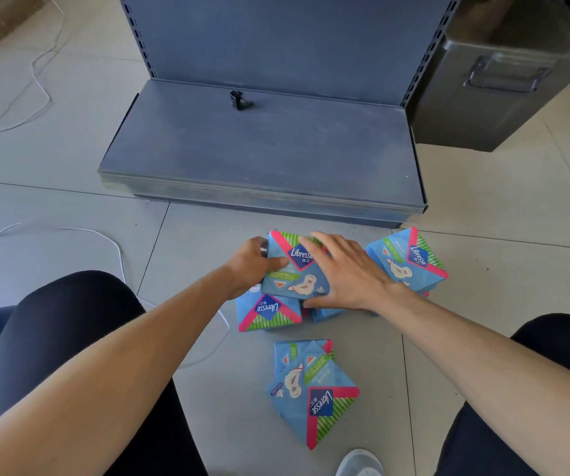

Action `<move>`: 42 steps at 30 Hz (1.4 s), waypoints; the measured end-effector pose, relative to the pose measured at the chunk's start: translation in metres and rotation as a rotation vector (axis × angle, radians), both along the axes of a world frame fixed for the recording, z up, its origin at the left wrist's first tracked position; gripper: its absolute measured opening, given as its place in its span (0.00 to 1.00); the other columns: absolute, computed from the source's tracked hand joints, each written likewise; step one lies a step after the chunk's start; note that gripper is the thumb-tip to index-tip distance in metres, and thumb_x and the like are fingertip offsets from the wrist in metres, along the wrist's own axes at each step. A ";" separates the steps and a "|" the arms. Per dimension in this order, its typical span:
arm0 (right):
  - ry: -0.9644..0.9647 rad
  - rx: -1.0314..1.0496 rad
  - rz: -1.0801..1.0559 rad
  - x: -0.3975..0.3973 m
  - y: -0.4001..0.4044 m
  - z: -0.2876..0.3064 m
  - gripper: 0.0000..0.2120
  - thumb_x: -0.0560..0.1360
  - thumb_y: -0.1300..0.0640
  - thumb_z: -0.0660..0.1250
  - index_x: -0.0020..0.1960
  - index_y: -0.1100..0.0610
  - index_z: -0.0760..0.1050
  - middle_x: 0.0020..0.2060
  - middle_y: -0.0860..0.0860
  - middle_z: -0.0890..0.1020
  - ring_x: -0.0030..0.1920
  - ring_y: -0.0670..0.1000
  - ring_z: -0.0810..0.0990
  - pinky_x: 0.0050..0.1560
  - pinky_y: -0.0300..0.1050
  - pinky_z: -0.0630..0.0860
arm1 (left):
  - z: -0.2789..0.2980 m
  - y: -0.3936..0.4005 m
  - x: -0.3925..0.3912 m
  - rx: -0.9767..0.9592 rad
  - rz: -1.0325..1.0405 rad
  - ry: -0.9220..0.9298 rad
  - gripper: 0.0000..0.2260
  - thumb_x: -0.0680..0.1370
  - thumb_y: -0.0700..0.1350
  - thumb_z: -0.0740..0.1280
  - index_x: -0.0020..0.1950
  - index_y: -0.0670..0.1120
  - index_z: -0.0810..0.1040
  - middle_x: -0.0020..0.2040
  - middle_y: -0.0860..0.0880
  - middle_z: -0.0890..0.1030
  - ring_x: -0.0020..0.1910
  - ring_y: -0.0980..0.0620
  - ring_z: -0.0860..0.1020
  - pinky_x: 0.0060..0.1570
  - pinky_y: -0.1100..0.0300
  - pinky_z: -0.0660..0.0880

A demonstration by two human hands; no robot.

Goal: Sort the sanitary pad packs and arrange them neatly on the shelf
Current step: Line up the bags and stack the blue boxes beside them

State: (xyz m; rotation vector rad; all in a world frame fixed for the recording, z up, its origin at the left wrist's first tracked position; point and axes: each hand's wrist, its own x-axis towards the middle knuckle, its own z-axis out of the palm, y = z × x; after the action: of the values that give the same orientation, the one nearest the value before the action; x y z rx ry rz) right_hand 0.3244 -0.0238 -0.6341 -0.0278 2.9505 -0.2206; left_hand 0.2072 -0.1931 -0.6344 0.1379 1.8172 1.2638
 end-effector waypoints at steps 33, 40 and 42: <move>-0.304 -0.158 0.030 -0.069 -0.053 -0.022 0.37 0.67 0.53 0.77 0.69 0.55 0.63 0.58 0.55 0.72 0.60 0.56 0.70 0.55 0.49 0.71 | 0.009 -0.089 -0.040 -0.050 0.325 0.041 0.17 0.79 0.39 0.67 0.66 0.38 0.69 0.58 0.40 0.80 0.52 0.43 0.82 0.53 0.46 0.80; -0.436 -0.006 0.104 -0.060 -0.056 -0.016 0.23 0.76 0.62 0.60 0.70 0.57 0.64 0.62 0.56 0.72 0.60 0.57 0.71 0.52 0.48 0.71 | 0.014 -0.085 -0.040 -0.022 0.332 0.049 0.16 0.79 0.39 0.67 0.66 0.39 0.69 0.57 0.41 0.80 0.51 0.44 0.82 0.53 0.46 0.80; -0.454 0.022 0.126 -0.059 -0.061 -0.019 0.20 0.78 0.59 0.57 0.69 0.58 0.64 0.64 0.57 0.71 0.61 0.57 0.71 0.55 0.51 0.72 | 0.014 -0.083 -0.040 -0.022 0.322 0.060 0.16 0.79 0.39 0.67 0.66 0.39 0.69 0.57 0.42 0.80 0.53 0.44 0.82 0.55 0.45 0.79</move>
State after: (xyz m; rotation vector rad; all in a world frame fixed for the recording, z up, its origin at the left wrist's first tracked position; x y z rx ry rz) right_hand 0.2658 -0.0851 -0.6530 -0.1401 2.4888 -0.1528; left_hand 0.1677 -0.2759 -0.6209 -0.1357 1.9590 1.4732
